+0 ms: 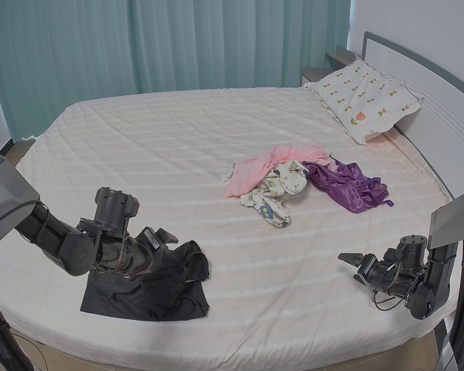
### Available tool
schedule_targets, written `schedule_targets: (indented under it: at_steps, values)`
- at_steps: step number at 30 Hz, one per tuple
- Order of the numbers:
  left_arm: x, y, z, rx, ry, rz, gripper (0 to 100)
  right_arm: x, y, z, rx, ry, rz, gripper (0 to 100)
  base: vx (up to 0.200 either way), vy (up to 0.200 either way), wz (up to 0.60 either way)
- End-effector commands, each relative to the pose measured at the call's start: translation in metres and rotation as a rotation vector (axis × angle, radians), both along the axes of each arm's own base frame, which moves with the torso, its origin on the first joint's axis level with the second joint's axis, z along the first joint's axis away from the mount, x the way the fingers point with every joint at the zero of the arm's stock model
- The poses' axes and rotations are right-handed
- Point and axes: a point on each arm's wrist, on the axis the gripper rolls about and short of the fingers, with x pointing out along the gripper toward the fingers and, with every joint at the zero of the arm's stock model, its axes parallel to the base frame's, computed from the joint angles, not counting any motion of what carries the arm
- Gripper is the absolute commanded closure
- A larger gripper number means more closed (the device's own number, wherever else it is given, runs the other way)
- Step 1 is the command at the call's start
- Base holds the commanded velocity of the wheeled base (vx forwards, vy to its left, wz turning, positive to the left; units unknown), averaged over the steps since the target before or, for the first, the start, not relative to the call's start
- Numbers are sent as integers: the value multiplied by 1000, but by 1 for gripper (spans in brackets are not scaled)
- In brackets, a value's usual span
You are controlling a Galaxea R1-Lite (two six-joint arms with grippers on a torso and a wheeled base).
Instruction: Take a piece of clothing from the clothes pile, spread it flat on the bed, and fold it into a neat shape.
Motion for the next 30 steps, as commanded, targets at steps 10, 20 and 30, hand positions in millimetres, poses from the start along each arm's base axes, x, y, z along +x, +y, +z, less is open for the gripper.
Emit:
schedule_targets:
  at_steps: [10, 20, 30]
  values:
    - [-37, 31, -38, -102, -57, 96, 0, -3, 14, -1, 15, 7, 37, 0, -40, 0, 0]
    - [-41, 37, -53, -143, -54, 82, 0, -3, 15, -2, 9, 10, 37, 0, 0, 0, 0]
    - [-38, 53, -53, -207, -37, 77, 0, -3, 15, -2, 4, 6, 31, 0, 0, 200, 0]
